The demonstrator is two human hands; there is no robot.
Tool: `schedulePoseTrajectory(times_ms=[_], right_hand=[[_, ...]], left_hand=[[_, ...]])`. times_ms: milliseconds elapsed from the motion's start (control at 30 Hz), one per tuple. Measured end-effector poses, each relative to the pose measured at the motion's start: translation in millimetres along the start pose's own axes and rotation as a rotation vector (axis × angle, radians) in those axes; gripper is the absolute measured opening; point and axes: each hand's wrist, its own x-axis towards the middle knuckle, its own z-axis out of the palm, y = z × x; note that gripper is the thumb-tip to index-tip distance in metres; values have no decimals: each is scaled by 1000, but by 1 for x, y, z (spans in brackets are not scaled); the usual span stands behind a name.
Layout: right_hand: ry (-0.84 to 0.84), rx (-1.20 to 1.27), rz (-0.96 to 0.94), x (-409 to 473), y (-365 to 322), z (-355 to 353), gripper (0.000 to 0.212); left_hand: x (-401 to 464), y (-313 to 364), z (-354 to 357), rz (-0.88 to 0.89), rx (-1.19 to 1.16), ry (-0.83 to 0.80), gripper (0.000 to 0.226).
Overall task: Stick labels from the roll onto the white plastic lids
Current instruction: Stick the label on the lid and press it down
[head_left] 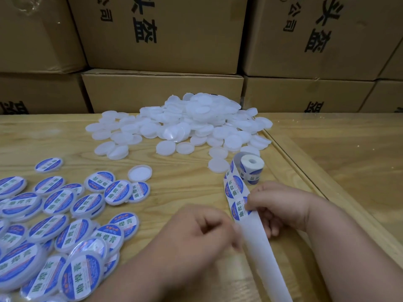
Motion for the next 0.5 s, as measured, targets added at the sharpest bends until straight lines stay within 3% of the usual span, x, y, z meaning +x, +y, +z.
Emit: schedulePoseTrajectory(times_ms=[67, 133, 200, 300, 400, 500], right_hand=[[-36, 13, -14, 2, 3, -2, 23], [-52, 30, -38, 4, 6, -4, 21], [-62, 34, -58, 5, 9, -6, 23], [-92, 32, -50, 9, 11, -8, 26], [-116, 18, -23, 14, 13, -9, 31], [-139, -6, 35, 18, 11, -12, 30]], left_hand=[[33, -4, -12, -21, 169, 254, 11], [70, -13, -15, -47, 499, 461, 30], [98, -23, -9, -1, 587, 459, 44], [139, -24, -10, -55, 725, 302, 61], [155, -32, -7, -59, 801, 242, 51], [150, -34, -5, 10, 776, 337, 39]])
